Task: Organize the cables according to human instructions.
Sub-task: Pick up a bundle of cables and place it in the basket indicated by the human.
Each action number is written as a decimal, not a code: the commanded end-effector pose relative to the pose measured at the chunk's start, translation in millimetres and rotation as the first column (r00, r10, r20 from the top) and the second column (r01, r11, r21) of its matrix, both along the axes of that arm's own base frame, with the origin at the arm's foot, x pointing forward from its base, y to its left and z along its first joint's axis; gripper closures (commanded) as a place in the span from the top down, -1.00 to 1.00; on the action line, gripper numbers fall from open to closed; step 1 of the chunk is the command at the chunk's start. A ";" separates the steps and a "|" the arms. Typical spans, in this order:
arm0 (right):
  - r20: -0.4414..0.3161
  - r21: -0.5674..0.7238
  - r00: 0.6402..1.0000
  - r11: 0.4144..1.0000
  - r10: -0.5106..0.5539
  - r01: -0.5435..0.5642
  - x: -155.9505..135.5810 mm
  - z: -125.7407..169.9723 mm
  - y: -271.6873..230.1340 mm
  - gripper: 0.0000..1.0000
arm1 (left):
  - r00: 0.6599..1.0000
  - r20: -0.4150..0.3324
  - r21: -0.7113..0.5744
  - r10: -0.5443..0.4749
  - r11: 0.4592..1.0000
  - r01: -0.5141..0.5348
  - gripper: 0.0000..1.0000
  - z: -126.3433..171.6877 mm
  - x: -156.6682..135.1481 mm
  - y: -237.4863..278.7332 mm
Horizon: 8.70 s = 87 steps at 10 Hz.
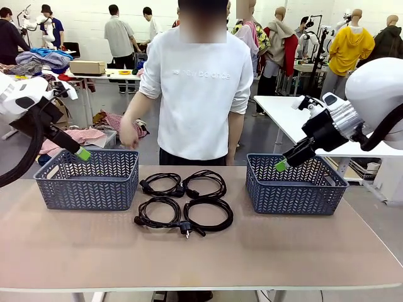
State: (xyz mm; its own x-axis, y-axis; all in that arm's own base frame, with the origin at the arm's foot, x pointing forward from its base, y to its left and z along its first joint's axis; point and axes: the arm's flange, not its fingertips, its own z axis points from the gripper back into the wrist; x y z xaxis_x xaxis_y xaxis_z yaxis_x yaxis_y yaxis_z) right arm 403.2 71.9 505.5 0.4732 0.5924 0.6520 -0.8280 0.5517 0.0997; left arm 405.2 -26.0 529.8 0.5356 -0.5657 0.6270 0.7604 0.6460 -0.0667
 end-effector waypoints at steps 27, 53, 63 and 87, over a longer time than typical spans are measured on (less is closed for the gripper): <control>0.010 0.022 1.000 1.000 0.014 -0.014 2.2 0.3 -0.7 1.00 | 0.814 -0.072 0.401 -0.576 0.731 0.552 1.00 -54.4 25.3 -155.9; 0.010 0.022 1.000 1.000 0.014 -0.014 2.2 0.3 -0.7 1.00 | 0.721 -0.319 0.461 -0.615 0.564 0.685 1.00 -201.2 59.8 -258.1; 0.010 0.022 1.000 1.000 0.014 -0.014 2.2 0.3 -0.7 1.00 | 0.723 -0.317 0.438 -0.614 0.582 0.686 -0.08 -209.6 66.5 -265.3; 0.010 0.022 1.000 1.000 0.014 -0.014 2.2 0.3 -0.7 1.00 | 0.973 0.014 0.483 -0.232 0.853 0.196 -1.00 10.1 111.2 -52.9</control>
State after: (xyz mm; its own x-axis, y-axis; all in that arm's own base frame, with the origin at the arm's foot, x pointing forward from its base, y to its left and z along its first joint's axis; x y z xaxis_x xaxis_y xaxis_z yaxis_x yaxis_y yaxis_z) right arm 403.0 71.6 505.4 0.4749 0.5947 0.6487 -0.8270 0.5536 0.0980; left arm 522.3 -77.3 549.7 0.3082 -0.9172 0.2527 0.8911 0.3713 0.2609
